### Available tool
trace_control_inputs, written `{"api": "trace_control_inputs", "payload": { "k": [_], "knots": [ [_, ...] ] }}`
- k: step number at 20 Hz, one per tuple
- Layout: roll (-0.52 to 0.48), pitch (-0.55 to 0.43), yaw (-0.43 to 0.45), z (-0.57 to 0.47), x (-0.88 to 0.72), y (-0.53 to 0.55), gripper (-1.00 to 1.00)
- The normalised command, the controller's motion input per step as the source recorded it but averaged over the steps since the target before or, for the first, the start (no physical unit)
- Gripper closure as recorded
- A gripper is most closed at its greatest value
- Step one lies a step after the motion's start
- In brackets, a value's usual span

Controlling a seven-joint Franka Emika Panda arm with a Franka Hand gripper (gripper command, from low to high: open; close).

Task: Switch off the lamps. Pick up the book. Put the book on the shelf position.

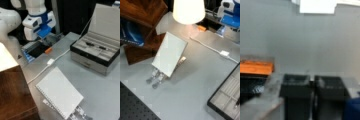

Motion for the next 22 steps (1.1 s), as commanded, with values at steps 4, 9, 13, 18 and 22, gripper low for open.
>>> {"api": "trace_control_inputs", "payload": {
  "k": [4,9,13,18,22],
  "knots": [
    [0.061,-0.164,-0.015,-0.34,-0.13,0.04,1.00],
    [0.052,-0.203,0.006,-0.44,-0.16,0.03,1.00],
    [0.043,-0.254,0.024,-0.51,-0.23,0.01,1.00],
    [0.044,-0.290,0.034,-0.52,-0.33,0.01,1.00],
    [0.035,-0.276,0.046,-0.45,-0.45,0.02,1.00]
  ]
}}
